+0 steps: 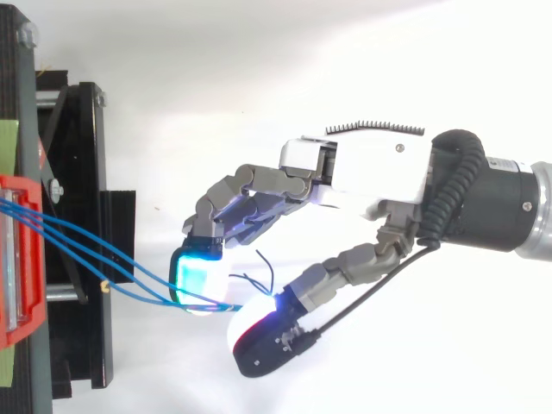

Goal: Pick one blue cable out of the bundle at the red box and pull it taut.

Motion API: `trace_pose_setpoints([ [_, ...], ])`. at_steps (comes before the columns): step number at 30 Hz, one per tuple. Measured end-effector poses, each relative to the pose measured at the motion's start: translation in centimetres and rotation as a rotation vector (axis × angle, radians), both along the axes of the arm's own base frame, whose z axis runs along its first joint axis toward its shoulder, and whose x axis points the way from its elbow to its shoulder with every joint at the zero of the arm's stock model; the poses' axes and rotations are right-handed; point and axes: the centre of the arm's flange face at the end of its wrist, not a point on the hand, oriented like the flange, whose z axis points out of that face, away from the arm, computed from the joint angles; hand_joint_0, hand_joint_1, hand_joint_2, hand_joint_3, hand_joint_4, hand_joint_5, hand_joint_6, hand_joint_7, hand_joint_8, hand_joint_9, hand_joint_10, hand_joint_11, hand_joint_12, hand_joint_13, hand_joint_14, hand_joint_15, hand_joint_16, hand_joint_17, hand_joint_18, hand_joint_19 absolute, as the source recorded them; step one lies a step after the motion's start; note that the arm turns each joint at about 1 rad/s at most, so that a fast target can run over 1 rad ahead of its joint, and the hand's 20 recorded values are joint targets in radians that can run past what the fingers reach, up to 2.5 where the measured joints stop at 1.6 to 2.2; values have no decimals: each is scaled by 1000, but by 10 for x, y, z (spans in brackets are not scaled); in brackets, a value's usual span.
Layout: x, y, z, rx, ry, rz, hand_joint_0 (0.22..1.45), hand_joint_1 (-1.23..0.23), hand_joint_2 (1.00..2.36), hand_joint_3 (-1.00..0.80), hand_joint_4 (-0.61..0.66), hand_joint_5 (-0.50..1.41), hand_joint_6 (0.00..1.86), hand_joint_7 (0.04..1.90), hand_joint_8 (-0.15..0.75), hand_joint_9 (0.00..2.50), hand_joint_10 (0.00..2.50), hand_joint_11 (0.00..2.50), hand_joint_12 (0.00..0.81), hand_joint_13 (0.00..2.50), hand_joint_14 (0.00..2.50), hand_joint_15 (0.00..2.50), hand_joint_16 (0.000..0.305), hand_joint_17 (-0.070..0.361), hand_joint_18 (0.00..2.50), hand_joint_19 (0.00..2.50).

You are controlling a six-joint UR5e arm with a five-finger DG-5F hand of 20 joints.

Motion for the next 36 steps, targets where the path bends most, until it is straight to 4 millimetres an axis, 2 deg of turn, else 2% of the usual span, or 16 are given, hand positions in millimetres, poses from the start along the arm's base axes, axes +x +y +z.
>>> trace_pose_setpoints([
  [6, 1, 0, 2, 0, 3, 1, 675, -844, 1012, -354, 185, -177, 877, 933, 336, 744, 8, 368, 389, 478, 4, 127, 60, 136, 723, 284],
  [13, 0, 0, 1, -2, 12, -1, 638, -856, 1022, -61, 93, -153, 906, 1078, 352, 834, 12, 378, 388, 550, 5, 144, 60, 136, 794, 304],
  [17, 0, 0, 1, -3, 12, -2, 635, -851, 1020, 3, 57, -142, 908, 1124, 367, 878, 8, 372, 402, 585, 5, 146, 64, 144, 845, 296],
  [20, 0, 0, 1, -3, 13, -2, 659, -859, 1018, -40, 25, -149, 913, 1098, 361, 873, 9, 386, 396, 580, 4, 147, 63, 141, 833, 294],
  [25, 0, 2, 2, -2, 12, -1, 737, -897, 1017, -270, 2, -162, 910, 986, 333, 835, 11, 383, 375, 562, 5, 151, 59, 132, 798, 309],
  [27, 0, 2, 2, -2, 12, 1, 774, -930, 1012, -355, -12, -162, 907, 1025, 326, 837, 11, 385, 374, 560, 5, 147, 57, 129, 794, 307],
  [32, 0, 3, 2, 3, 14, 3, 823, -950, 1006, -423, -54, -162, 913, 1070, 324, 838, 9, 385, 367, 557, 5, 157, 57, 128, 772, 322],
  [36, -1, 3, 1, 10, 23, 3, 857, -961, 1000, -500, -7, -171, 925, 1099, 312, 827, 9, 384, 363, 550, 6, 146, 56, 127, 758, 321],
])
